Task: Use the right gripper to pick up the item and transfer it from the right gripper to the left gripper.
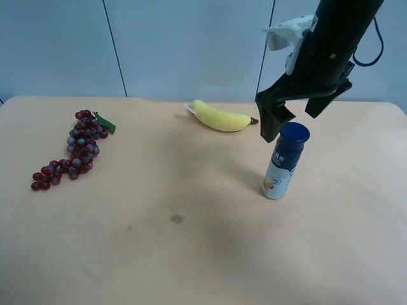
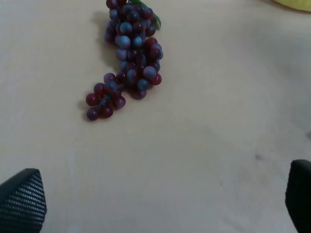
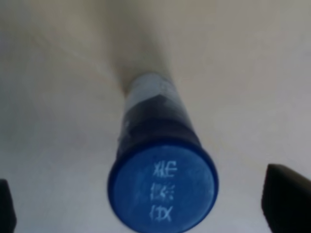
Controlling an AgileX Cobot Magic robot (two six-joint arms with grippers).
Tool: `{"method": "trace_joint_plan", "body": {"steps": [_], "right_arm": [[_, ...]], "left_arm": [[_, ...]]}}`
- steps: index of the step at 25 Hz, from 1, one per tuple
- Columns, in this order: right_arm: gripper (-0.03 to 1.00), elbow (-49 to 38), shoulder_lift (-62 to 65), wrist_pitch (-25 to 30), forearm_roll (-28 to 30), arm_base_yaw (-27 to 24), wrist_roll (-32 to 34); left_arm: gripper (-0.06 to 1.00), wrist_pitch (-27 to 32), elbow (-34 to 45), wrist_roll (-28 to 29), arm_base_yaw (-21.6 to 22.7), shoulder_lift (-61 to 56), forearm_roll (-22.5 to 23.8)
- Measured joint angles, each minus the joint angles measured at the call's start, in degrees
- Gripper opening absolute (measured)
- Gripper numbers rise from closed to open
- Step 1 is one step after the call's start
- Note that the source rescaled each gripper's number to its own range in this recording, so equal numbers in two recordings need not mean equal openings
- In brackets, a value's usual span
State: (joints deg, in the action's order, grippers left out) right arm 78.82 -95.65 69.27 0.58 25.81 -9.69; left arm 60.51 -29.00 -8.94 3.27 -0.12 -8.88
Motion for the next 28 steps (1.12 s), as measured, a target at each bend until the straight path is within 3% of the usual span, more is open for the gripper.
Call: {"method": "trace_joint_plan", "body": {"steps": [14,16,19,23,24,28], "right_arm": [[0.98,0.2,-8.8,-0.3,2.2,0.0,0.0],[0.88,0.2,-9.1,-0.4,2.2,0.0,-0.1],[0.60,0.2,-9.1,-0.4,2.2,0.0,-0.1],[0.05,0.2,-9.1,-0.4,2.3,0.0,-0.3],[0.00,0.2,-9.1,-0.4,2.3,0.0,-0.4],[0.00,0.2,-9.1,-0.4,2.3,0.0,-0.6]], "left_arm": [[1.00,0.0,0.0,0.0,0.0,0.0,0.0],[1.00,0.0,0.0,0.0,0.0,0.0,0.0],[1.00,0.0,0.0,0.0,0.0,0.0,0.0],[1.00,0.0,0.0,0.0,0.0,0.0,0.0],[1.00,0.0,0.0,0.0,0.0,0.0,0.0],[1.00,0.0,0.0,0.0,0.0,0.0,0.0]]}}
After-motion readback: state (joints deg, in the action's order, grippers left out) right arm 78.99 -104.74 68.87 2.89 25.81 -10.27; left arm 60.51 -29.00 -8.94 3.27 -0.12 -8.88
